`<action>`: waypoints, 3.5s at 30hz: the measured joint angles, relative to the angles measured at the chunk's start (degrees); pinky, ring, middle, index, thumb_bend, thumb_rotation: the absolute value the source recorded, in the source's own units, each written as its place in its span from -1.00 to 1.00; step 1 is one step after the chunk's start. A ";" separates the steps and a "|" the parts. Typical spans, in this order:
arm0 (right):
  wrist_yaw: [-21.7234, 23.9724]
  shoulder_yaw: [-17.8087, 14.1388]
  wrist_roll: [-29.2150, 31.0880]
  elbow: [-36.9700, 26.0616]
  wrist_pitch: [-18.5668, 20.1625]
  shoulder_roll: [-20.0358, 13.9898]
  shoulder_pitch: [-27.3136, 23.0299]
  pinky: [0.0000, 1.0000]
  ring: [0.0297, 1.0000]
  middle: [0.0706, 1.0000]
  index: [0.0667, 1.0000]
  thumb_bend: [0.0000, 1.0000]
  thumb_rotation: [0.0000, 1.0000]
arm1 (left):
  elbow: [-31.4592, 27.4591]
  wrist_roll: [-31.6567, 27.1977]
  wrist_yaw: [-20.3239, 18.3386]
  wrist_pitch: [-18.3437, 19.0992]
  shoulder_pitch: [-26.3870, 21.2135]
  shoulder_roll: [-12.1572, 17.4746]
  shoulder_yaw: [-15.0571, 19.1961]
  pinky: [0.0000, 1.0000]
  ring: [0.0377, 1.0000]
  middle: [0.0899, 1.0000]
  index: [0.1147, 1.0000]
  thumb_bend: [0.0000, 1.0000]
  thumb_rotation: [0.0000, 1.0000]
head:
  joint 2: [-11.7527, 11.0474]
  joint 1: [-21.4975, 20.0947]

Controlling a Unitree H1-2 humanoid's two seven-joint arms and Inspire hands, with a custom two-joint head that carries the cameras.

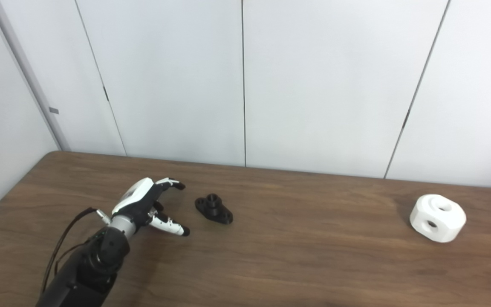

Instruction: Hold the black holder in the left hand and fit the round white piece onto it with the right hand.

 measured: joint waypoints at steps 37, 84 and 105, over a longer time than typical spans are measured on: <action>-1.33 1.74 -1.30 0.00 -1.38 0.60 1.65 0.02 0.31 0.33 0.33 -0.31 0.29 | 23.87 -4.36 -1.76 -17.80 -13.31 2.66 -8.81 0.95 1.00 0.99 0.57 0.90 -0.91 | 0.00 -4.13; -1.82 2.15 -2.75 -0.17 -2.61 2.16 2.79 0.08 0.42 0.36 0.39 -0.47 0.33 | 17.92 3.96 9.45 -19.83 -8.62 1.28 -12.82 0.45 0.67 0.52 -0.17 0.04 -0.91 | 2.20 -9.49; -1.02 2.62 0.10 -1.26 0.75 1.98 0.73 0.22 0.45 0.41 0.41 -0.22 0.05 | -4.87 9.12 4.76 -11.48 5.94 -5.85 -14.94 0.53 0.71 0.55 -0.17 0.03 -0.92 | 3.43 -15.46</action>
